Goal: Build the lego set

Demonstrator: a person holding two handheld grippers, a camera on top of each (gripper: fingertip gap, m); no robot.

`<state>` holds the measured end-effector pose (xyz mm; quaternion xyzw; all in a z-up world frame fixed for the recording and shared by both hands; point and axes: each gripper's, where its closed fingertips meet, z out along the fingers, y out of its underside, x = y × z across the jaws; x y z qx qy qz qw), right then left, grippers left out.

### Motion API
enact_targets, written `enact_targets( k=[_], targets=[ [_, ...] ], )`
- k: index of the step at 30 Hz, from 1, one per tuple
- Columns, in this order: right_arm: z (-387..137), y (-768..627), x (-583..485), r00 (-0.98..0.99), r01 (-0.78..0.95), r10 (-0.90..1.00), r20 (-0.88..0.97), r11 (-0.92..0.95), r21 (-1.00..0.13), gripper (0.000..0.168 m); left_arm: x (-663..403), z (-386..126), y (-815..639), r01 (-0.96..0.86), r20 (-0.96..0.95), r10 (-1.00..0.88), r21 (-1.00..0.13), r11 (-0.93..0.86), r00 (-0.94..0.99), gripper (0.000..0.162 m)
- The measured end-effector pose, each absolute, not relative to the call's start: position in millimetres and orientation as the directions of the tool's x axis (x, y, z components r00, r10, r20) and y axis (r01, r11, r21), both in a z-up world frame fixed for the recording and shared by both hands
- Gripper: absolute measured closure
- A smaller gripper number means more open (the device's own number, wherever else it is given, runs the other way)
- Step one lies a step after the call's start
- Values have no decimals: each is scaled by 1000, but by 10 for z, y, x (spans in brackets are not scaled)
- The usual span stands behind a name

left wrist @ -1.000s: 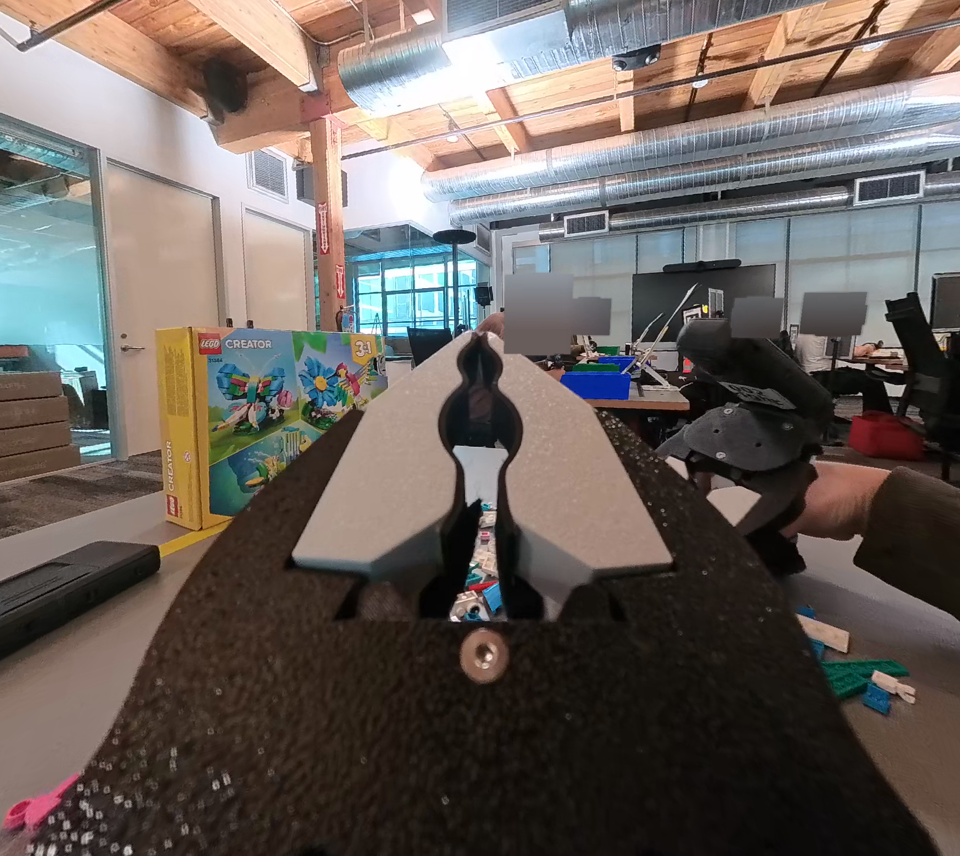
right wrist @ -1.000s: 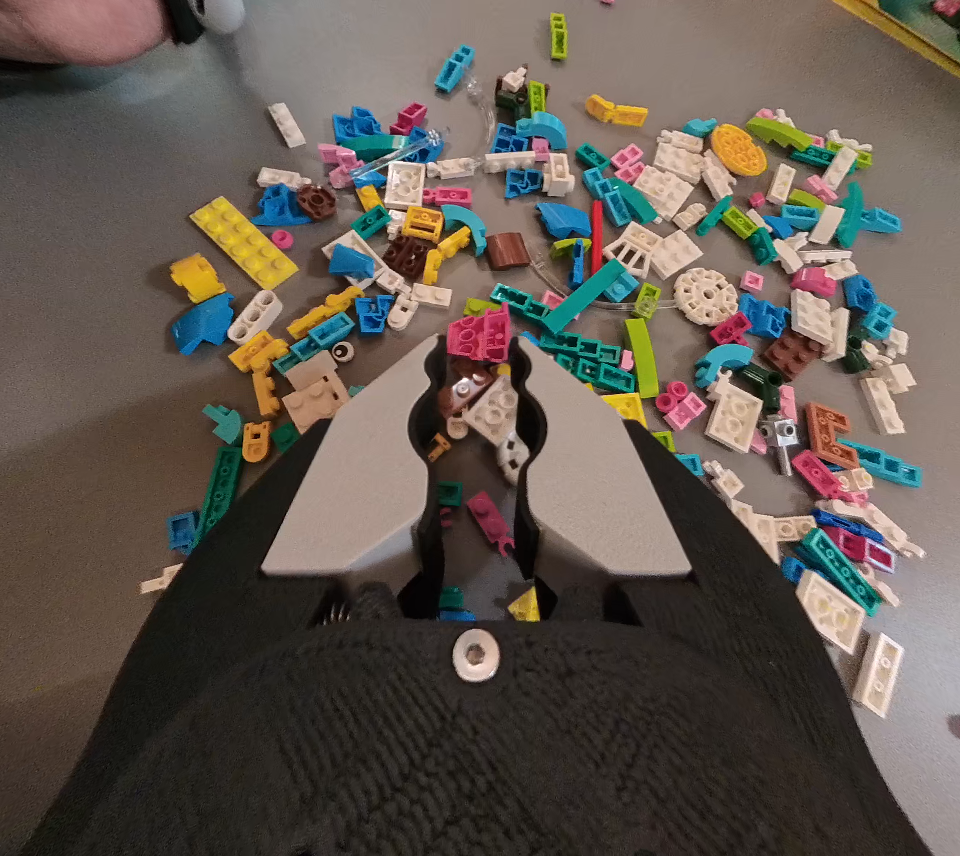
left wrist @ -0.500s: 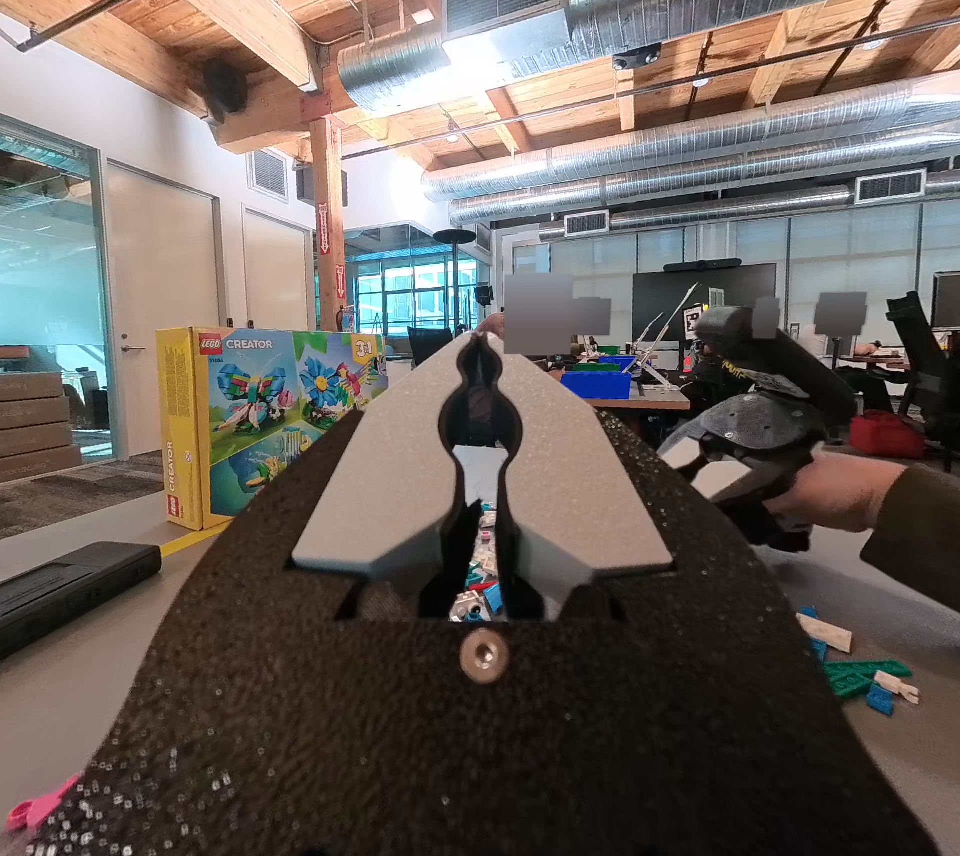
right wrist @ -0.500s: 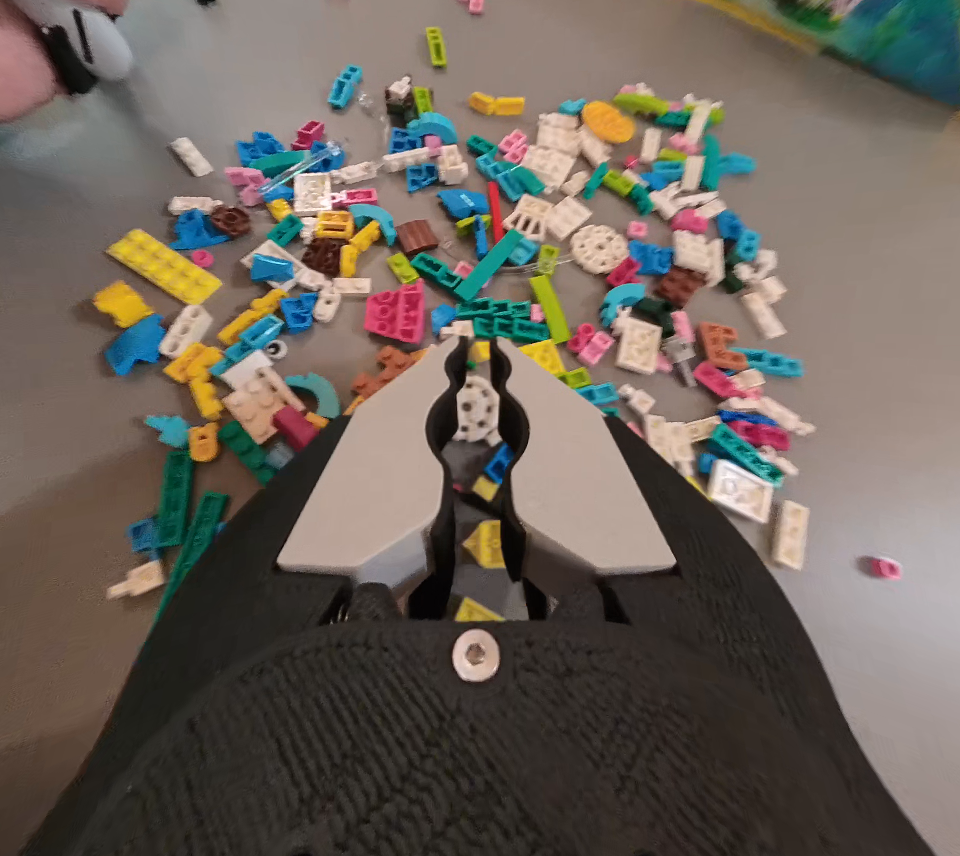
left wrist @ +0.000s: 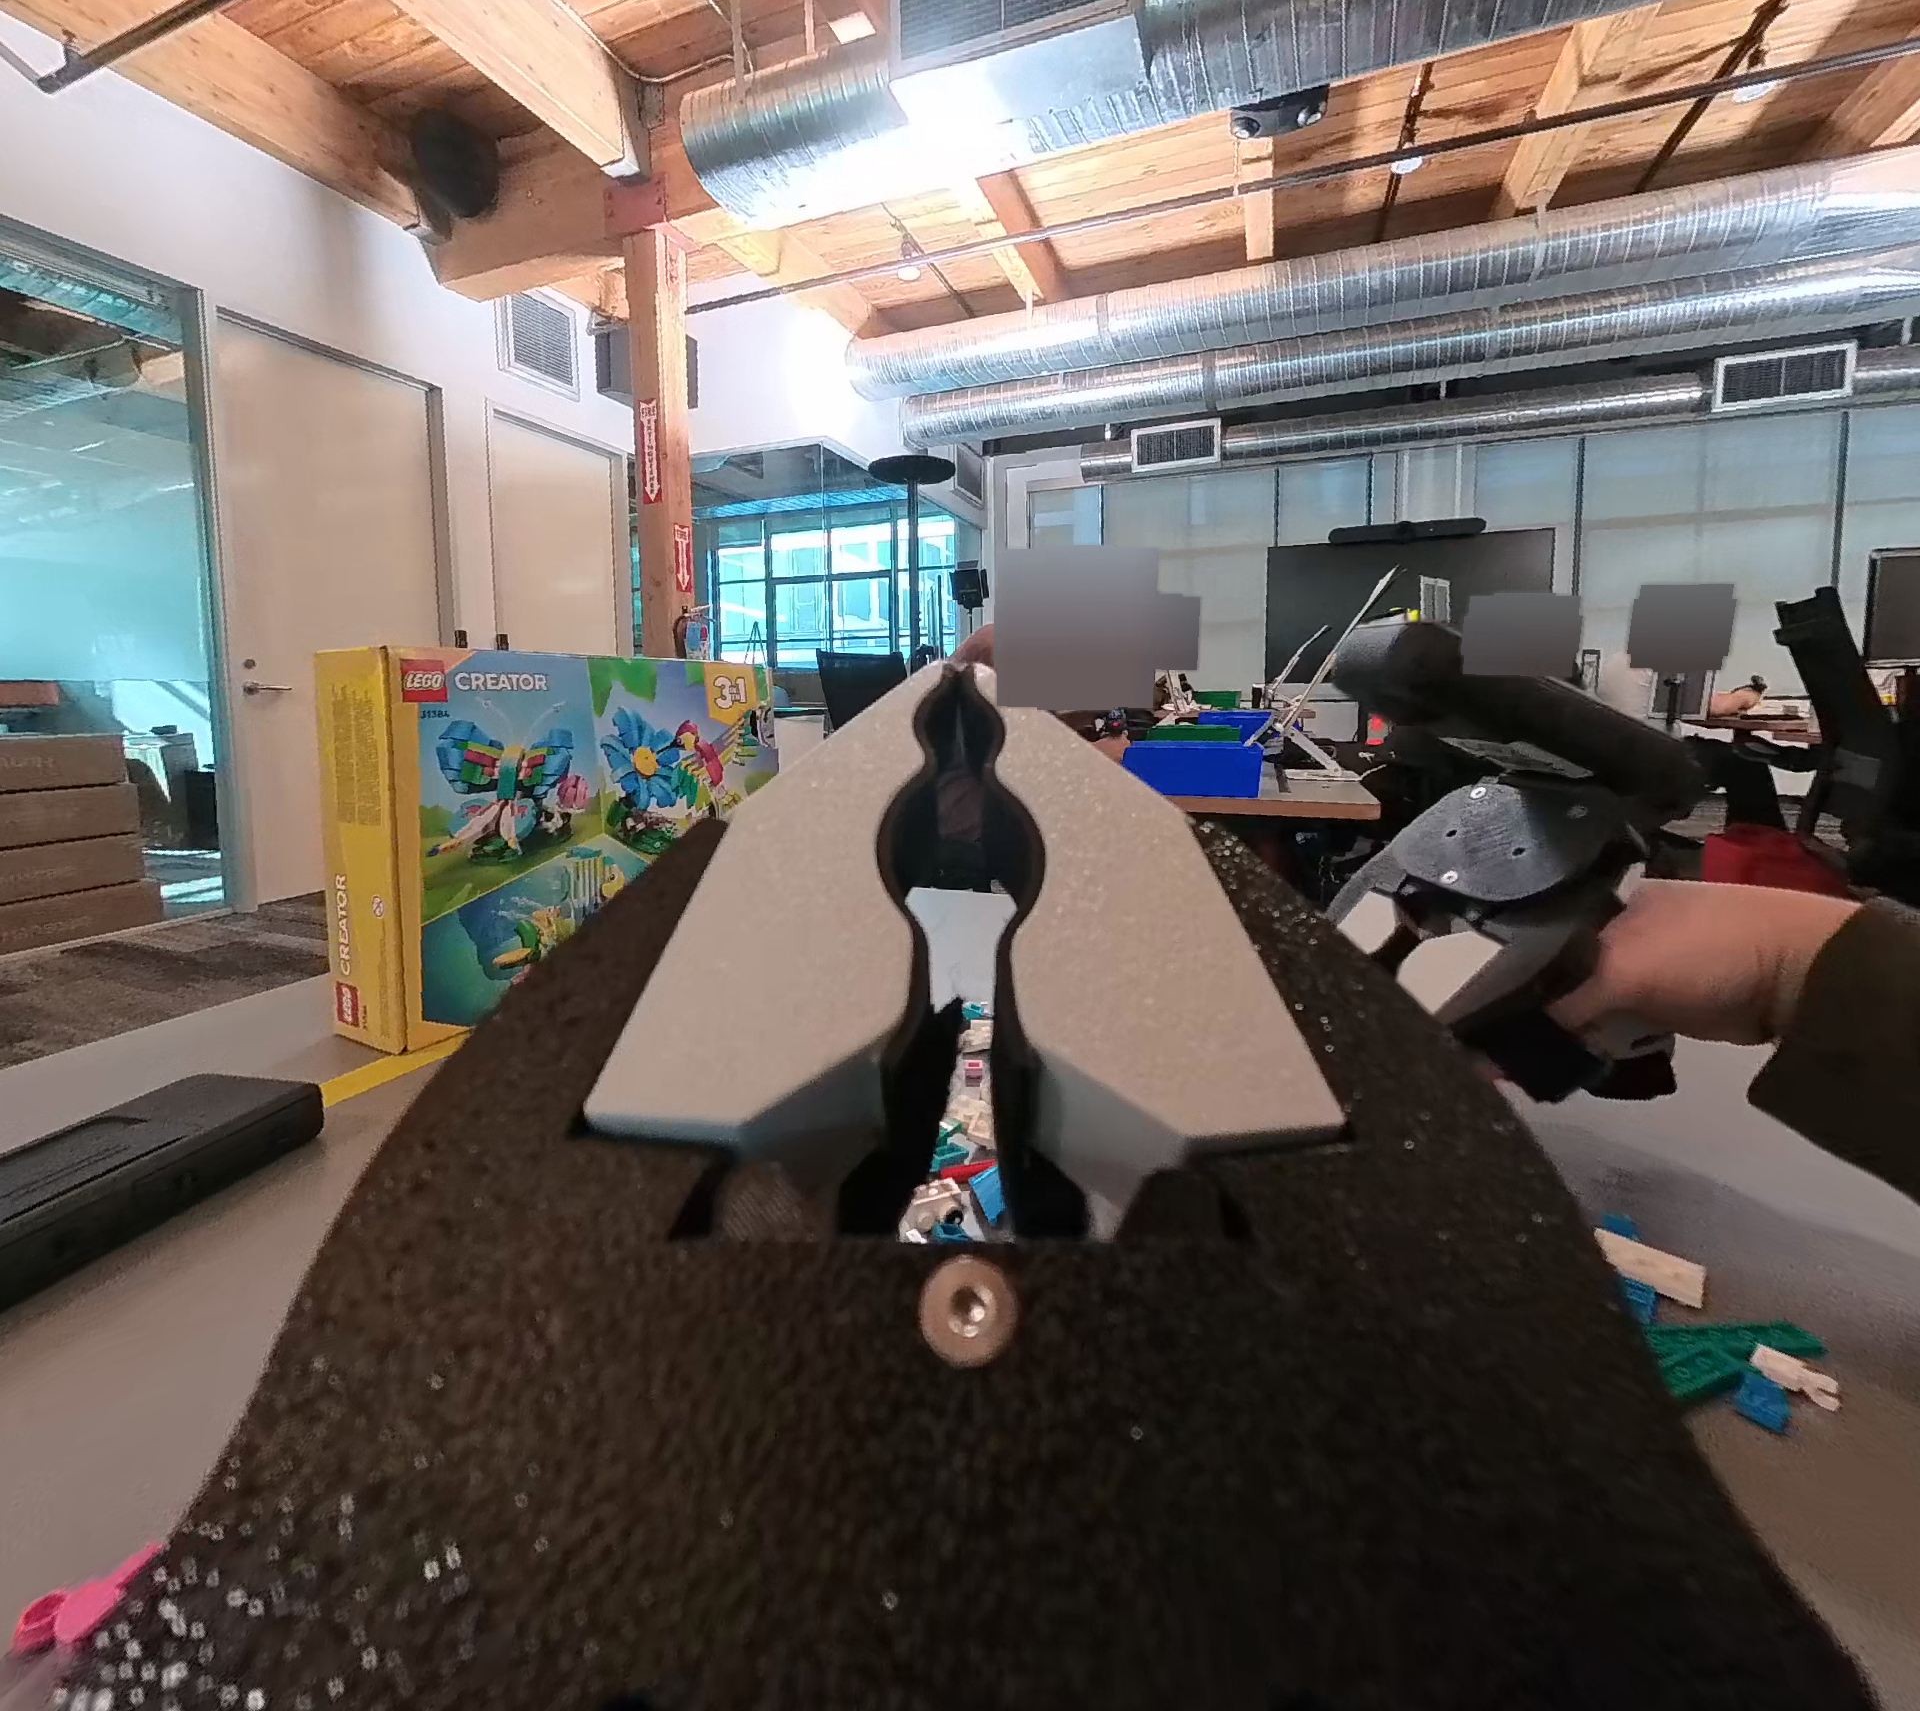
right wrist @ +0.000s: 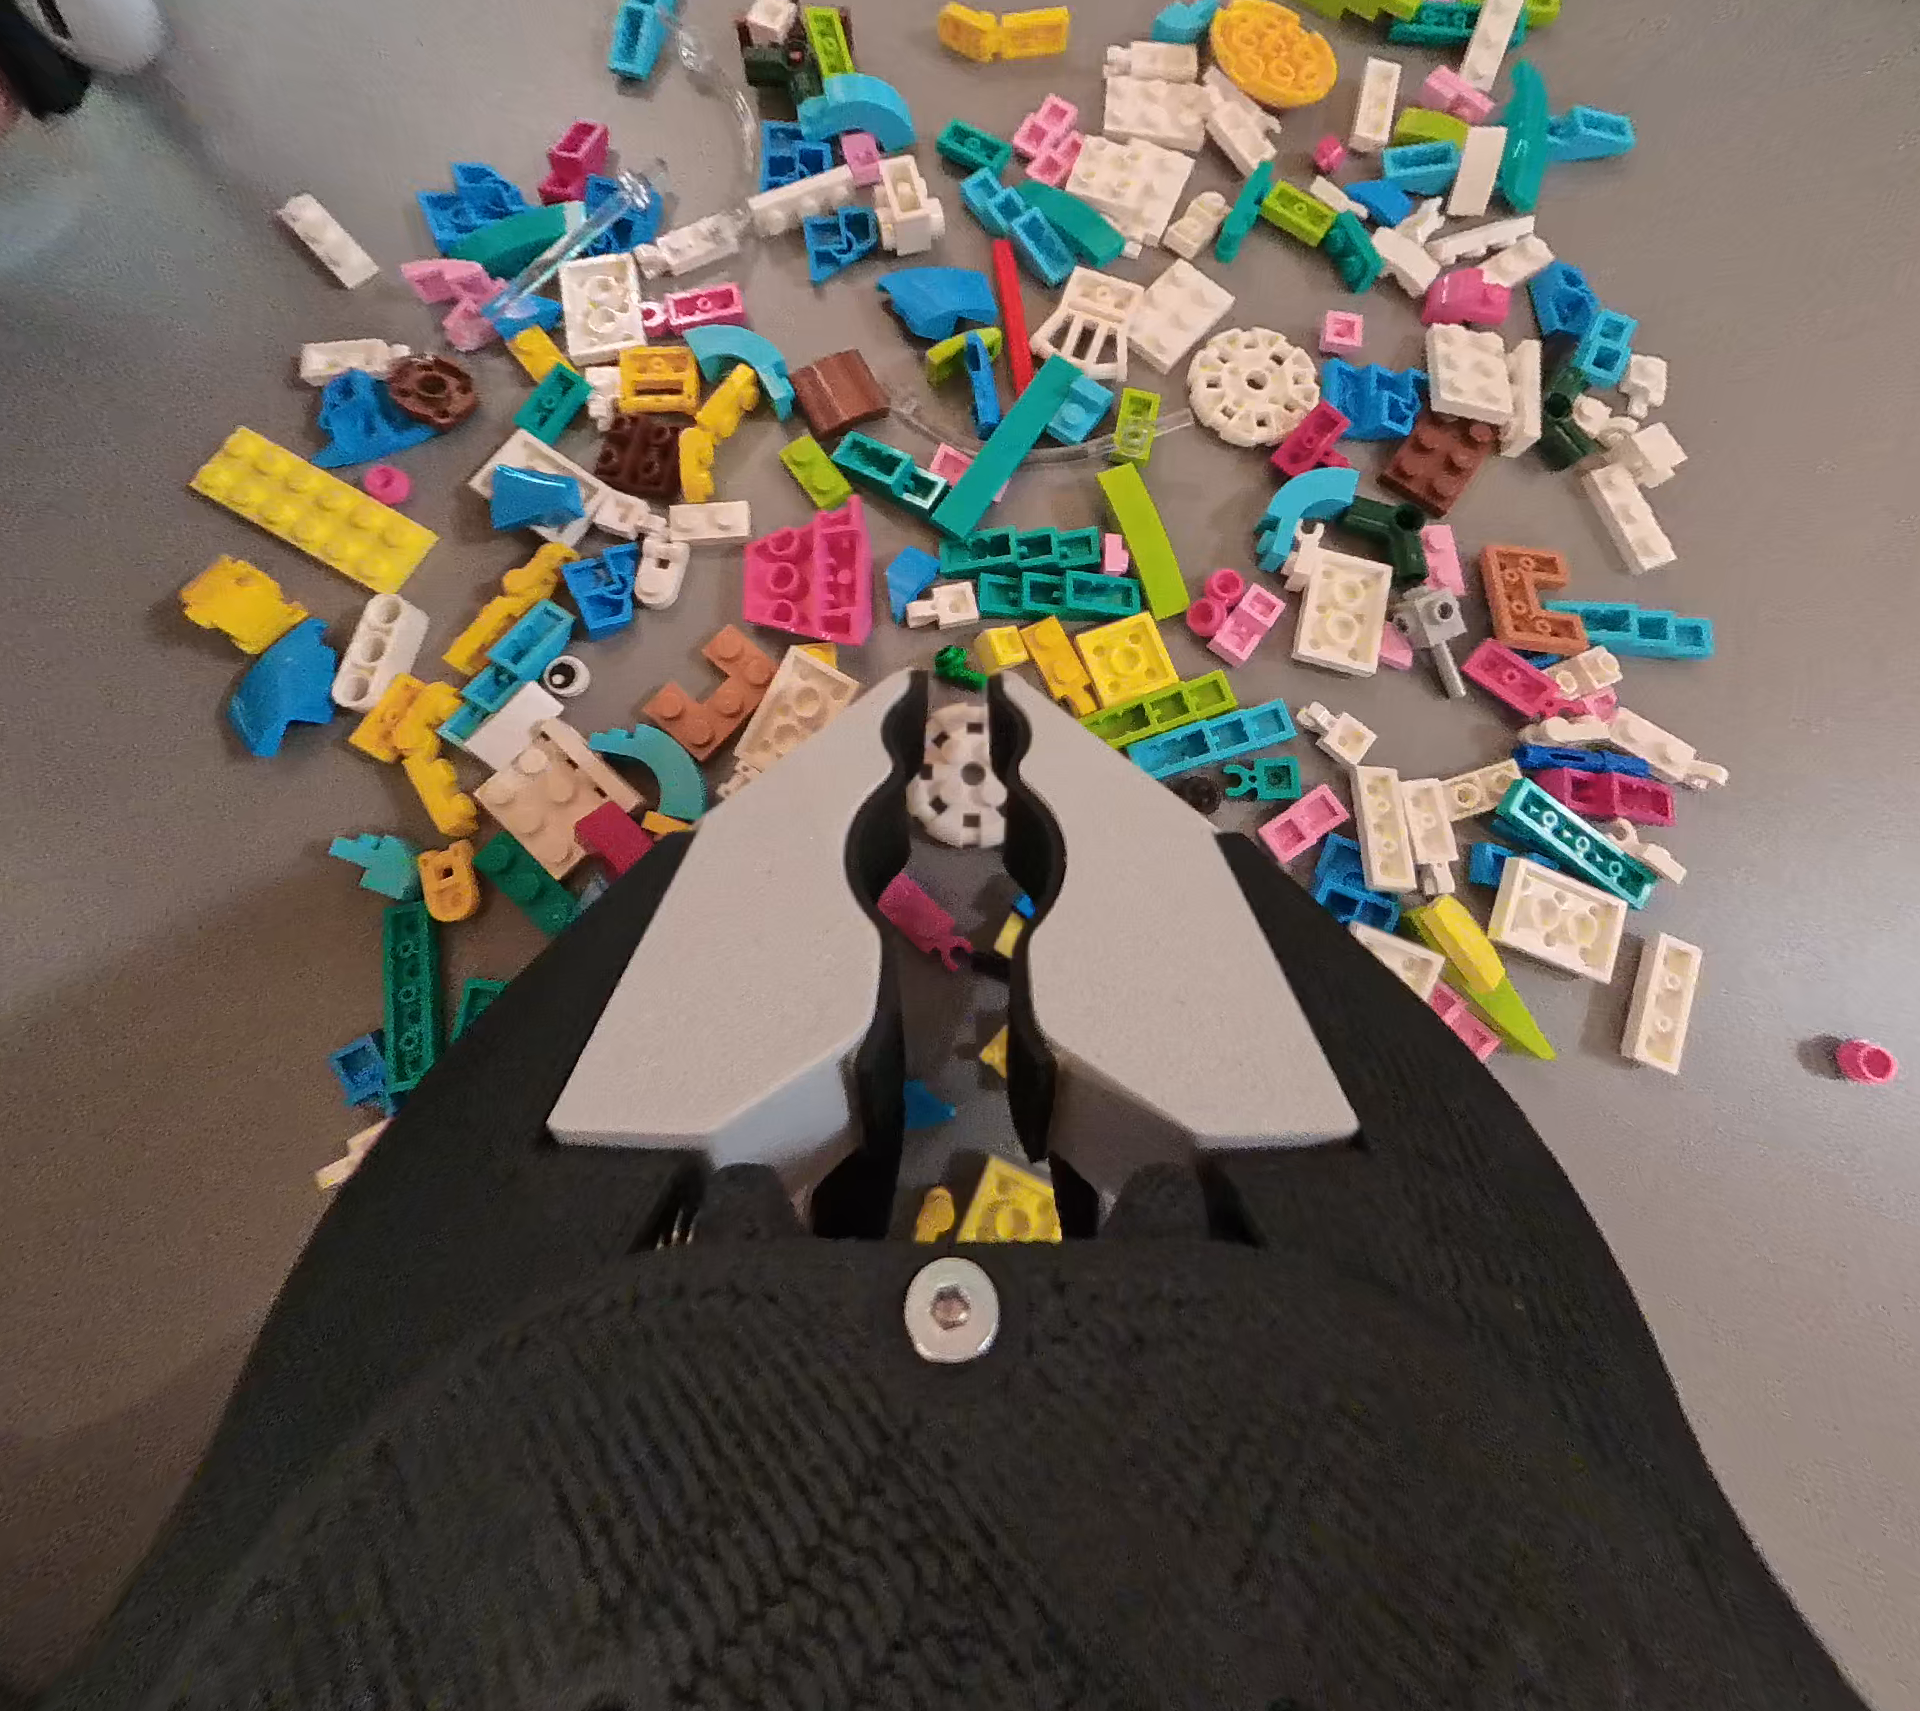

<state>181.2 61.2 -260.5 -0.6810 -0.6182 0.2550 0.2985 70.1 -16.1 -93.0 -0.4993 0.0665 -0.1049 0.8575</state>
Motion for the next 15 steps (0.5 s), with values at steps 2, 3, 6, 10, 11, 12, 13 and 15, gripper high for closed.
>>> enact_targets(
  k=[2, 3, 6, 10, 11, 12, 13, 15],
  targets=[
    [-2632, 628, 1806, 115, 693, 993, 8, -74, -717, 152, 705, -929, -160, 114, -9, -249, -870, 479, 969, 162],
    [-2644, 622, 1800, 115, 693, 993, -5, -84, -716, 151, 704, -930, -159, 112, -11, -247, -871, 479, 969, 162],
    [-2680, 606, 1796, 114, 704, 993, -21, -95, -704, 153, 694, -930, -158, 116, -7, -247, -870, 478, 969, 162],
    [-2686, 614, 1769, 119, 704, 993, 3, -83, -705, 156, 681, -932, -154, 118, -2, -245, -871, 477, 970, 162],
    [-2688, 618, 1763, 119, 703, 993, 9, -78, -707, 157, 681, -934, -152, 119, -1, -245, -871, 476, 969, 162],
    [-2688, 619, 1757, 119, 702, 993, 11, -76, -708, 157, 683, -935, -150, 120, -1, -246, -871, 476, 969, 162],
    [-2689, 619, 1753, 117, 702, 993, 10, -76, -708, 157, 686, -935, -151, 121, 0, -248, -871, 475, 969, 162],
    [-2690, 620, 1749, 112, 702, 994, 11, -71, -709, 158, 693, -935, -151, 121, -2, -249, -872, 475, 968, 162]
  ],
)
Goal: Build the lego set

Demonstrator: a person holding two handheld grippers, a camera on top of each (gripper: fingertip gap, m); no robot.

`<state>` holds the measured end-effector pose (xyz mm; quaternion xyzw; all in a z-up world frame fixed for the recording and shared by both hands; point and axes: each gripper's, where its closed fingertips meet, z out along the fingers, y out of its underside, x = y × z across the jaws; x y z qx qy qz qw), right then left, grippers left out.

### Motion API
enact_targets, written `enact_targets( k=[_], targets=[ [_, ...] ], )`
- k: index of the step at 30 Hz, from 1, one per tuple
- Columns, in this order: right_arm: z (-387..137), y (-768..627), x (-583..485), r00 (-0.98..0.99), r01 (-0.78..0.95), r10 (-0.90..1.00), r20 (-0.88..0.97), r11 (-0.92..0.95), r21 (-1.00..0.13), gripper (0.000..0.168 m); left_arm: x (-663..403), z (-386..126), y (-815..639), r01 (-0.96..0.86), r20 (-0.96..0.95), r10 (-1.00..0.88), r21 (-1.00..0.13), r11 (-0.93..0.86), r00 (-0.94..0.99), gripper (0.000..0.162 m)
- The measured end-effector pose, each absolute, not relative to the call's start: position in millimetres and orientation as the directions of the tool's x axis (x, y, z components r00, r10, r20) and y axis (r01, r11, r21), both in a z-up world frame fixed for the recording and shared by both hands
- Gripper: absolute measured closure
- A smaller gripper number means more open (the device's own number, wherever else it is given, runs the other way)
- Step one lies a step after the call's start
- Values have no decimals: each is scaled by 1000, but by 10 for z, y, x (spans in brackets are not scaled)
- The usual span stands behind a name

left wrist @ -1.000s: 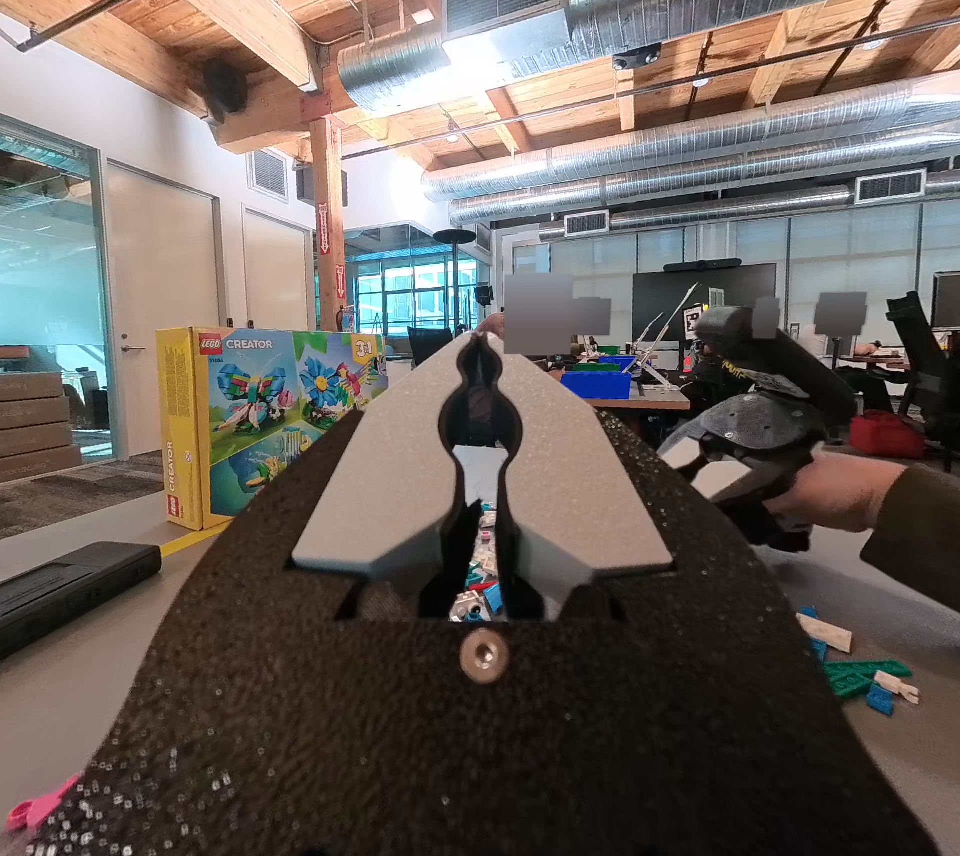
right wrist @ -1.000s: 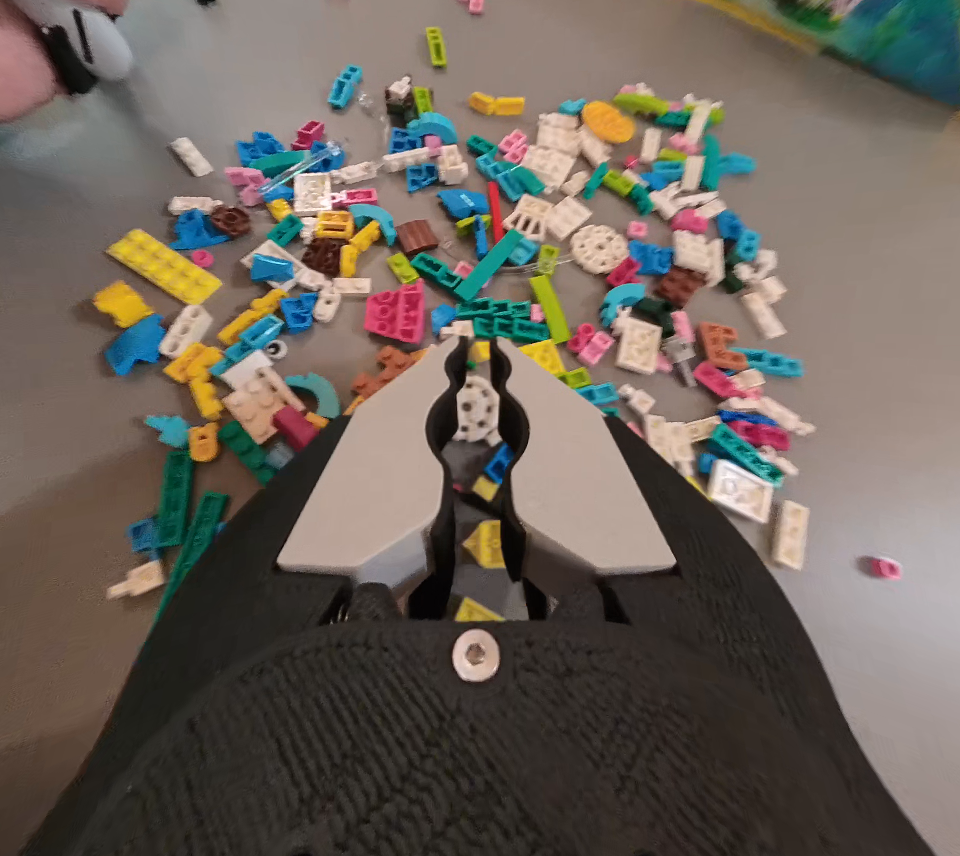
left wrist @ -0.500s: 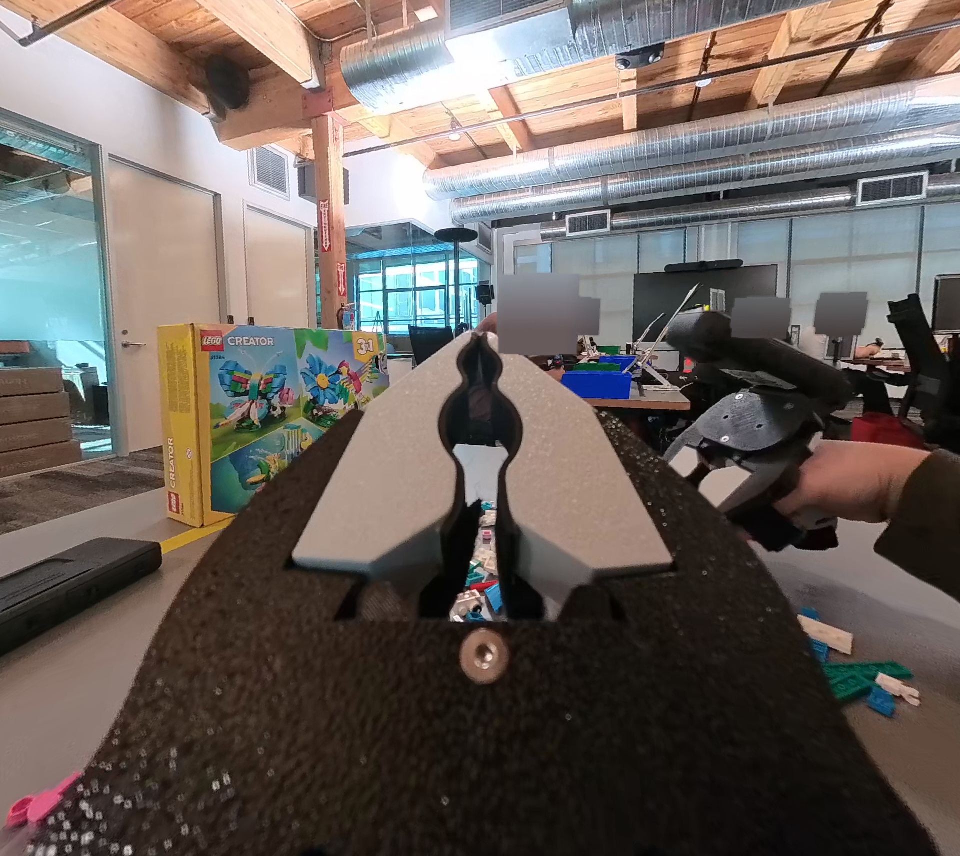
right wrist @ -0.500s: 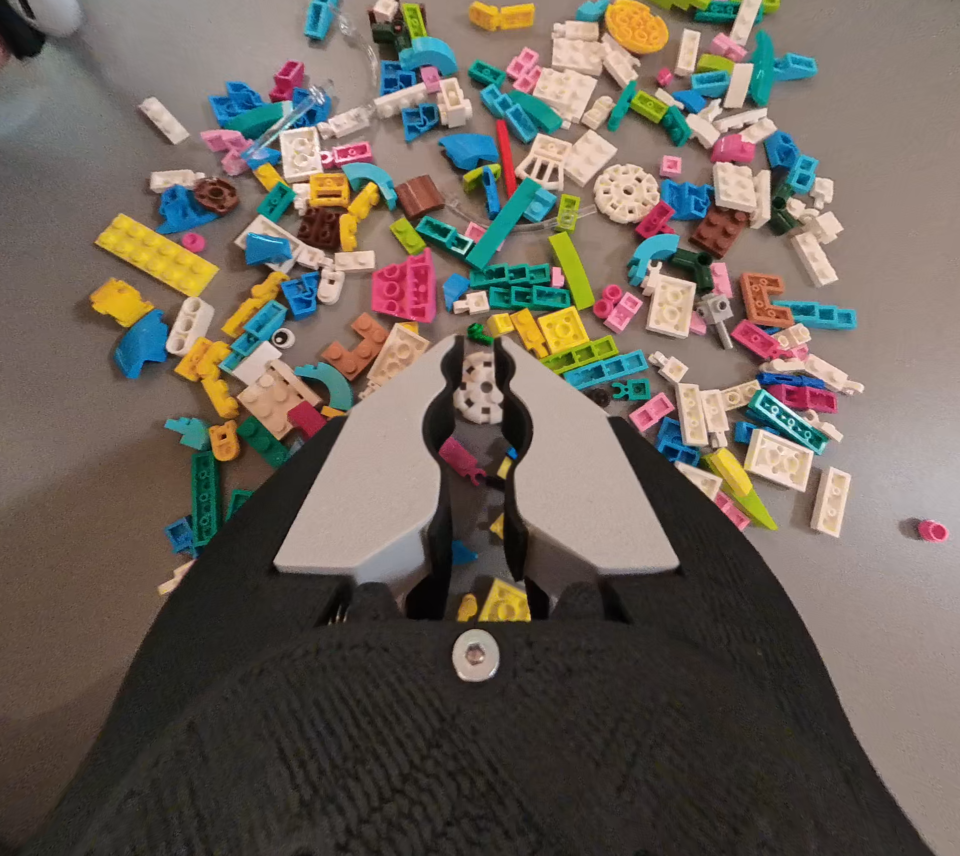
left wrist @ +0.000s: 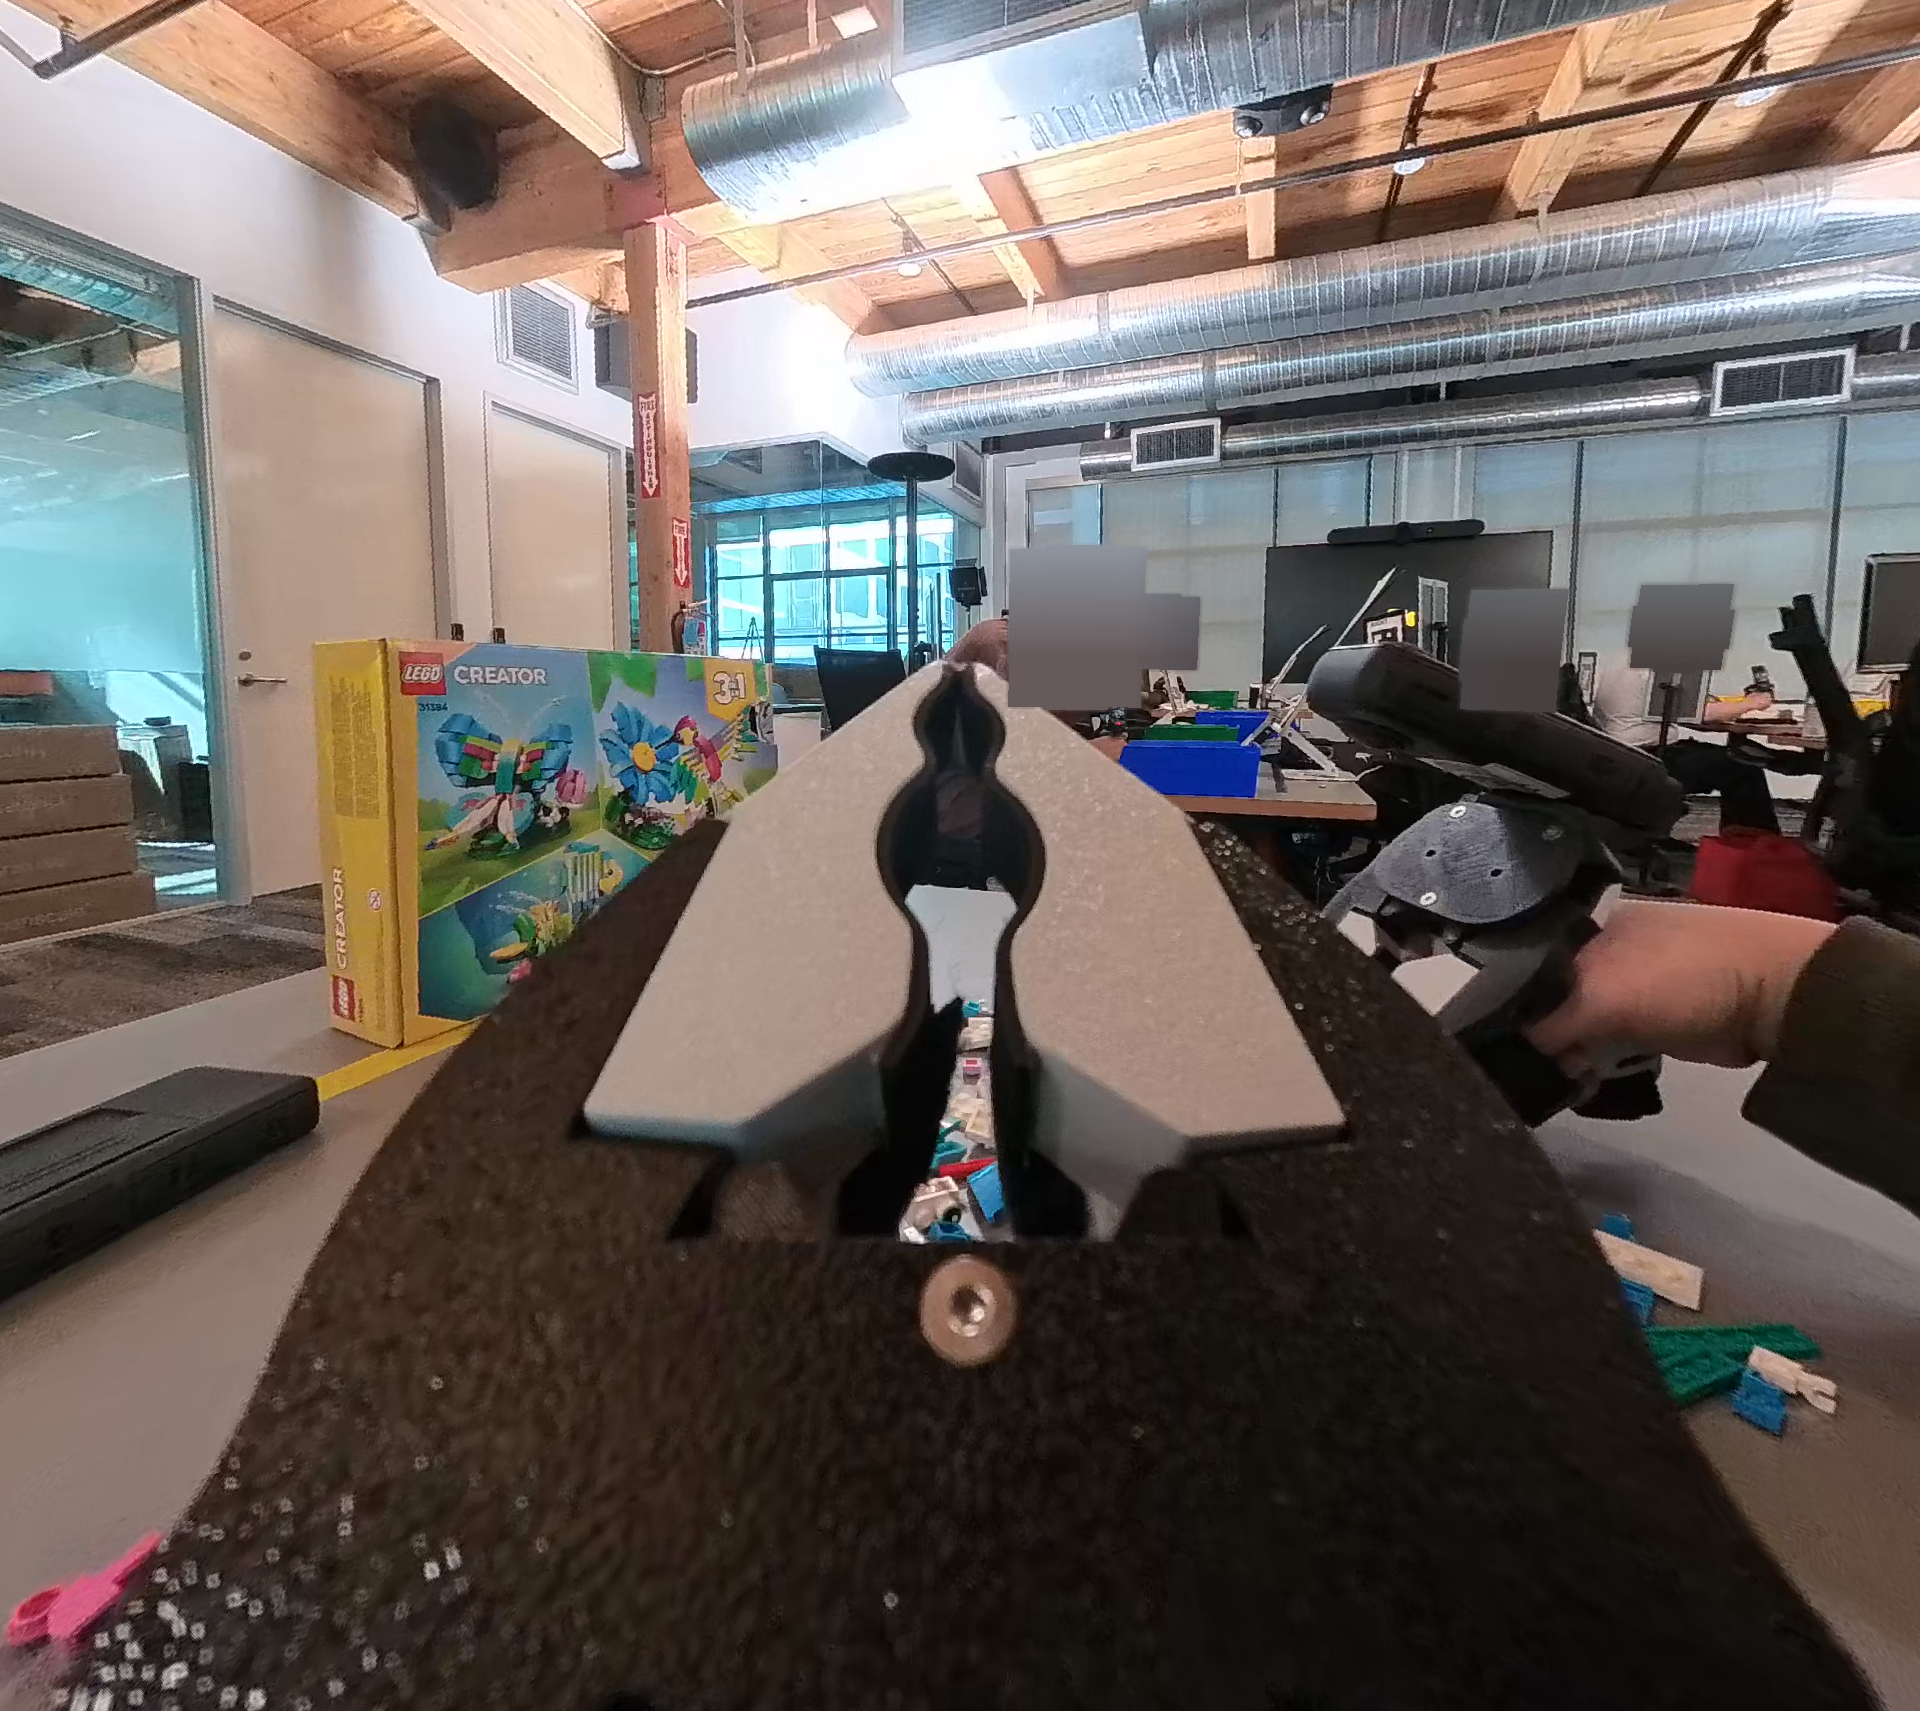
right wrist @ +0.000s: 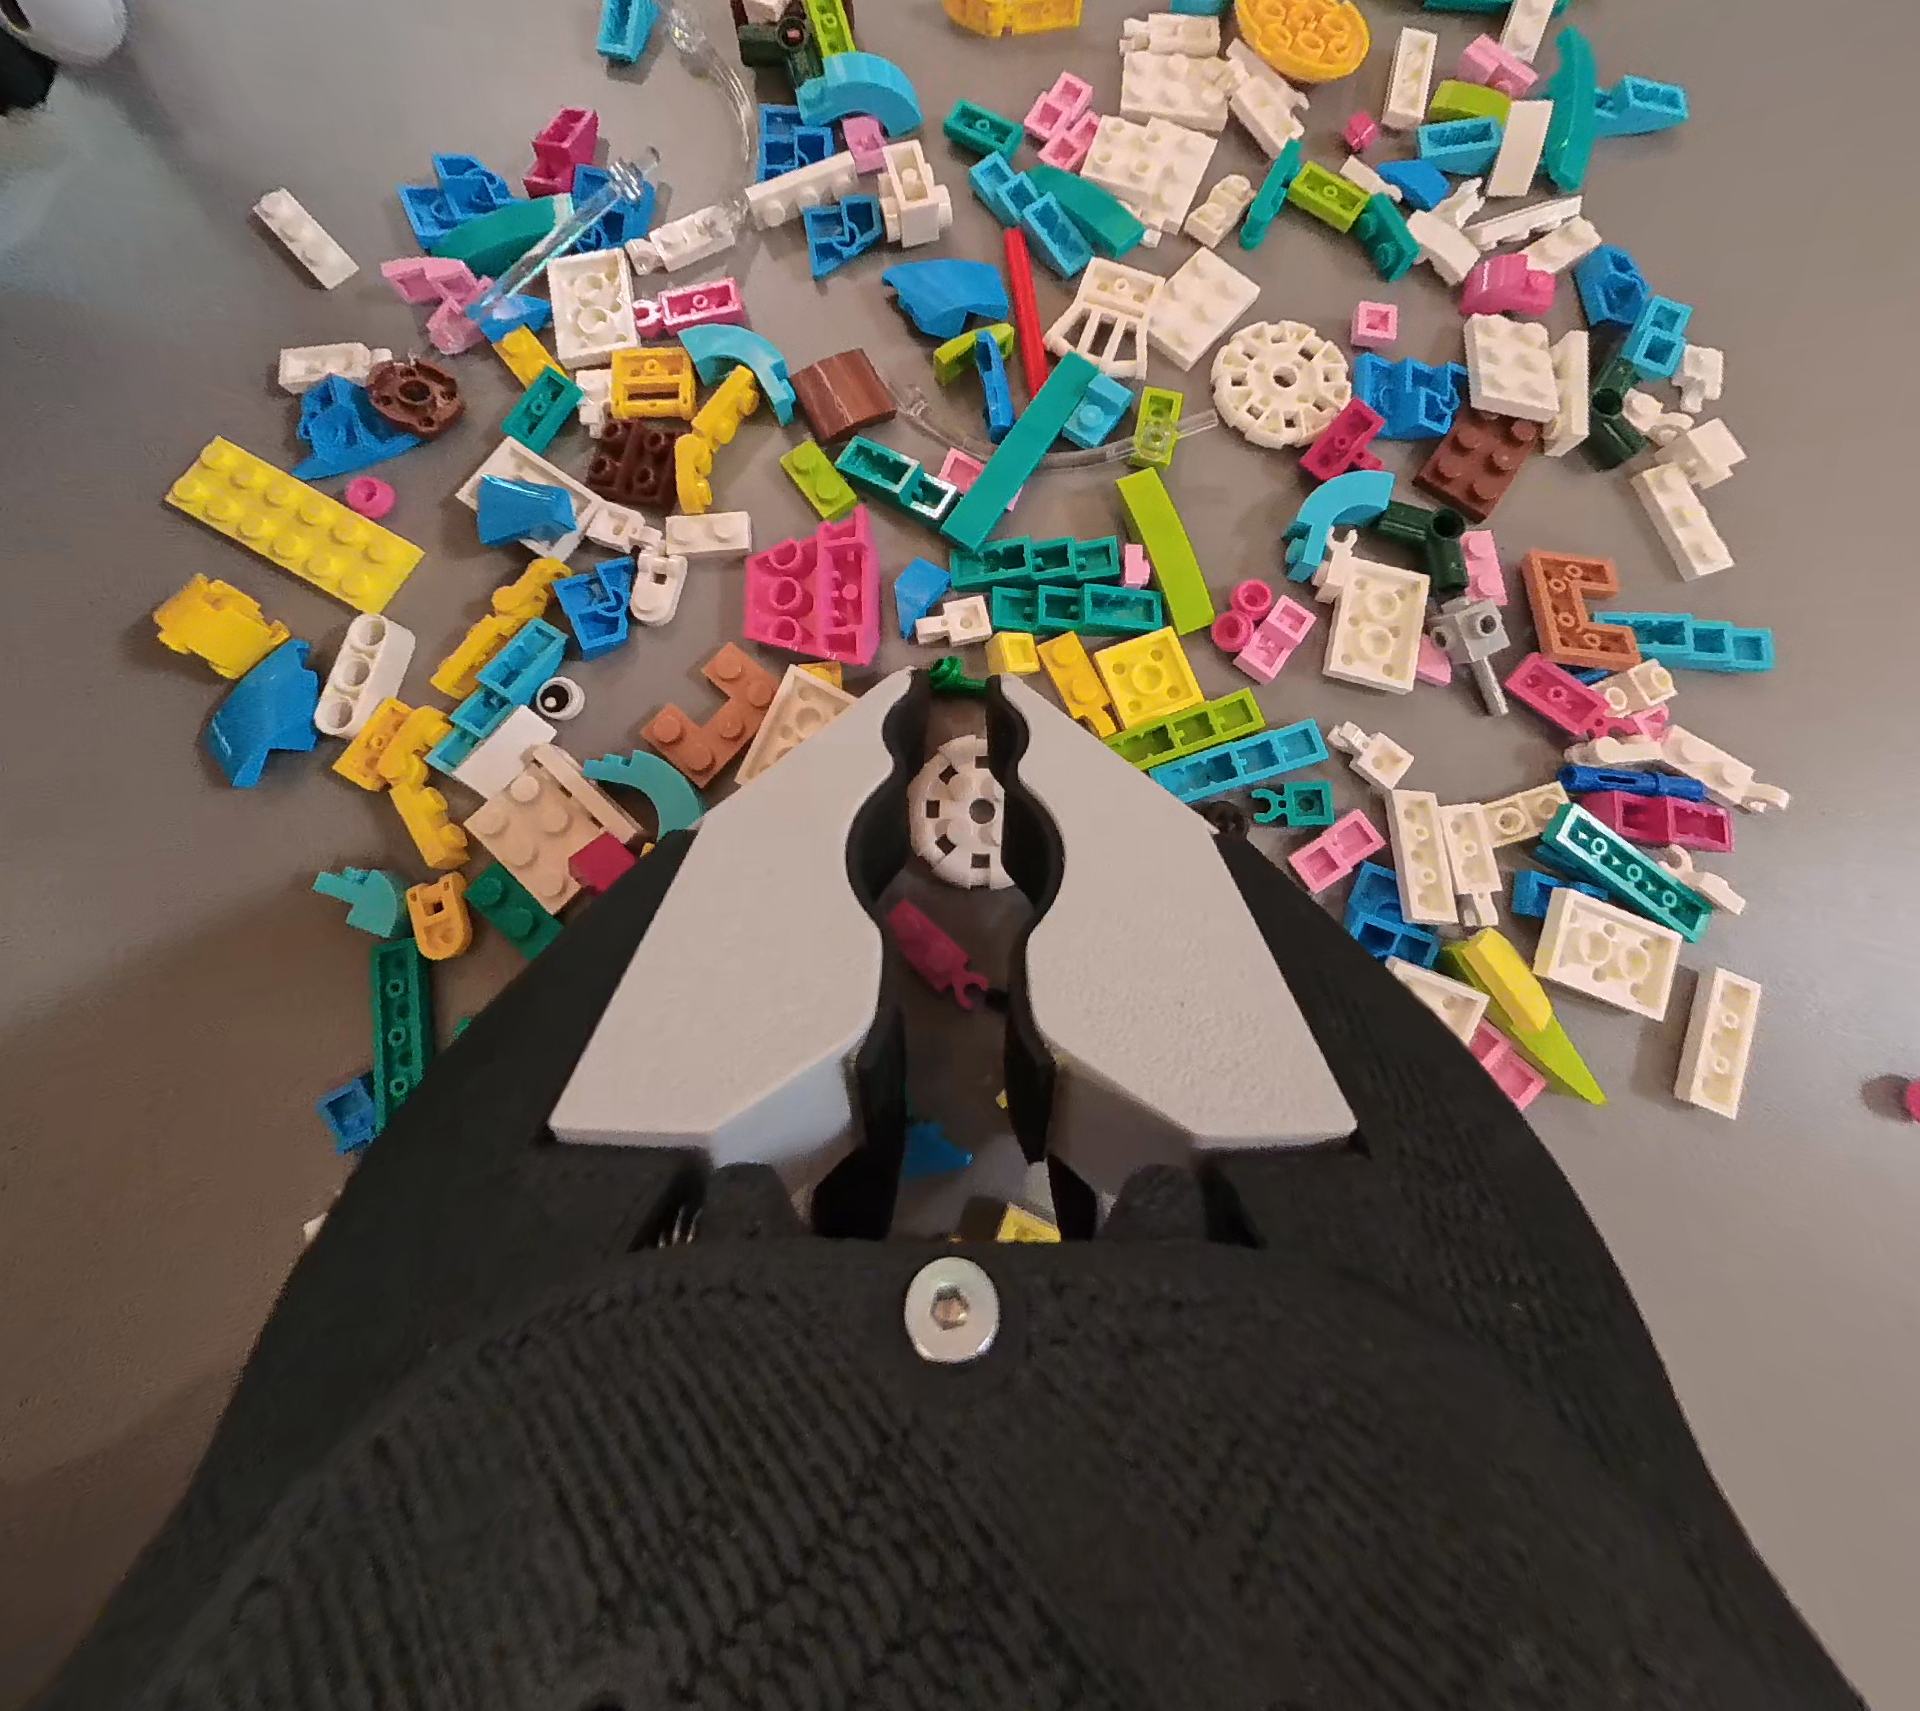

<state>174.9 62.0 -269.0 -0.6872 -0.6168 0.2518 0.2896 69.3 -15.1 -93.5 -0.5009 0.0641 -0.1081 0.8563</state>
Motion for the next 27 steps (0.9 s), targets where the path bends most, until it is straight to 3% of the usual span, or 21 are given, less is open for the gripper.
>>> enact_targets(
  k=[8, 17, 22, 27],
  targets=[
    [-2615, 595, 1685, 74, 698, 995, 65, -5, -716, 159, 707, -930, -151, 106, -17, -245, -871, 480, 969, 162],
    [-1237, 187, 296, -269, 385, 902, 336, 421, -822, 159, 720, -909, -167, 109, -17, -247, -866, 487, 969, 162],
    [-1687, -24, -702, -567, 435, 774, 282, 572, -695, 159, 833, -837, -246, 58, -83, -239, -845, 531, 967, 162],
    [-2160, -666, -1269, -782, 320, 577, 235, 696, -642, 159, 960, -805, -309, -5, -161, -229, -827, 562, 960, 162]
  ],
)
